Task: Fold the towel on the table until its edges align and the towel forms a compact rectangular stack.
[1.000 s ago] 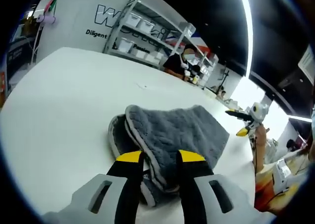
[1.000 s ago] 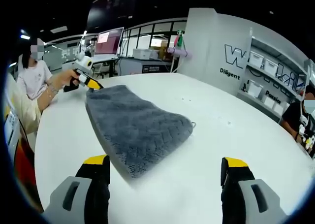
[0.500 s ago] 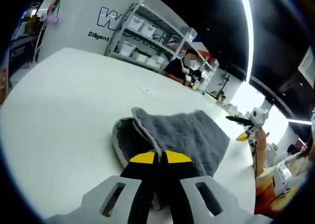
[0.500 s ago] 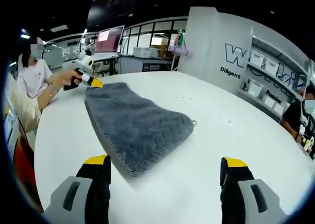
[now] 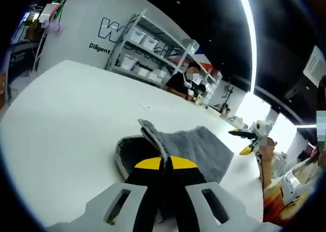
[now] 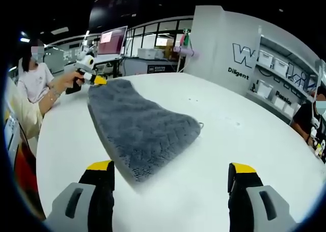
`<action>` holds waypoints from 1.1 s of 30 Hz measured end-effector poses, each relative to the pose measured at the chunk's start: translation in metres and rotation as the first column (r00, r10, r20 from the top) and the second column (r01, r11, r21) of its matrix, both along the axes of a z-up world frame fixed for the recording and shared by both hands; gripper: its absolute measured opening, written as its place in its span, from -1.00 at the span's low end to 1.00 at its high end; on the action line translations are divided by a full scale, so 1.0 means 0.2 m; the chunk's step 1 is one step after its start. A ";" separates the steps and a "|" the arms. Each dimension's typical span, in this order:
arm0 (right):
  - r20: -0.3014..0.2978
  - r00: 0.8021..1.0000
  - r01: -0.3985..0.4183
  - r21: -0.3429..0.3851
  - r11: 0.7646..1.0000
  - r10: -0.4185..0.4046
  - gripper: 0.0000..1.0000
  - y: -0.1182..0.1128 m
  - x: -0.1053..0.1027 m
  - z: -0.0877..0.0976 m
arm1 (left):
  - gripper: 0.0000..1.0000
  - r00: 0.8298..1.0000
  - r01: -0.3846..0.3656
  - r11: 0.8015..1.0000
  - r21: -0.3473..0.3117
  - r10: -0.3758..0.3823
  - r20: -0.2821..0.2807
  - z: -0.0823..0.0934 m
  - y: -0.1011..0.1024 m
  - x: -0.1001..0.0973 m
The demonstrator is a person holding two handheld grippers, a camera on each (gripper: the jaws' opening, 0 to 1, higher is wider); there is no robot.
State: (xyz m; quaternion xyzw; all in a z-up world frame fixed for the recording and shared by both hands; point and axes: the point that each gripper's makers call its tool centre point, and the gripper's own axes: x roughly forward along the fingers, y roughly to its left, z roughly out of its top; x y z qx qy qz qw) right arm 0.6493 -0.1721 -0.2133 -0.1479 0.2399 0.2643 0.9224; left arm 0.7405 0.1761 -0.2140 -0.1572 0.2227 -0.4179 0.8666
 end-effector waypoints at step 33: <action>-0.014 1.000 0.002 0.005 1.000 -0.002 0.88 0.00 0.00 -0.02 | -0.95 0.975 -0.024 0.975 -0.222 0.072 0.209 0.33 0.06 0.02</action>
